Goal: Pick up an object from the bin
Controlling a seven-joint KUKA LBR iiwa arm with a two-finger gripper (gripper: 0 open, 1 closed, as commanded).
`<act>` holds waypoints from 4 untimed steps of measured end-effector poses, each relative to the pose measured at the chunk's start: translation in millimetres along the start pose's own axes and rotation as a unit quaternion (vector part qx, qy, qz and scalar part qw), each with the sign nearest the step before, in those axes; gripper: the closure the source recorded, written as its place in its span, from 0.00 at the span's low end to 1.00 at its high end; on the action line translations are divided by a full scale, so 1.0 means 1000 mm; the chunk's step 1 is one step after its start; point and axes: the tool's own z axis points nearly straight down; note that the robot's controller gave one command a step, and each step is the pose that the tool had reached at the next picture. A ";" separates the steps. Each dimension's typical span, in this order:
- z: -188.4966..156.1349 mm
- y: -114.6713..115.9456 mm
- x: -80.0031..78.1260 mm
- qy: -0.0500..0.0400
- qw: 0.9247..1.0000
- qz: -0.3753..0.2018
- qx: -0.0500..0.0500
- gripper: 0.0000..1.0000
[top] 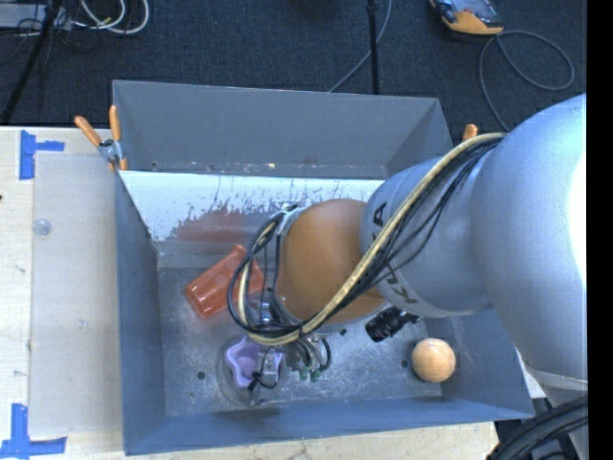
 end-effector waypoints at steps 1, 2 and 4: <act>0.000 0.000 0.000 0.000 1.000 0.000 0.000 1.00; -0.001 0.000 0.000 0.000 1.000 0.000 0.000 1.00; -0.016 0.006 -0.036 0.000 1.000 -0.001 0.000 1.00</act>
Offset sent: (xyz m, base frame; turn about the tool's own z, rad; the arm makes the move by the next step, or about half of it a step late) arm -0.0078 -0.0077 0.0387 -0.0214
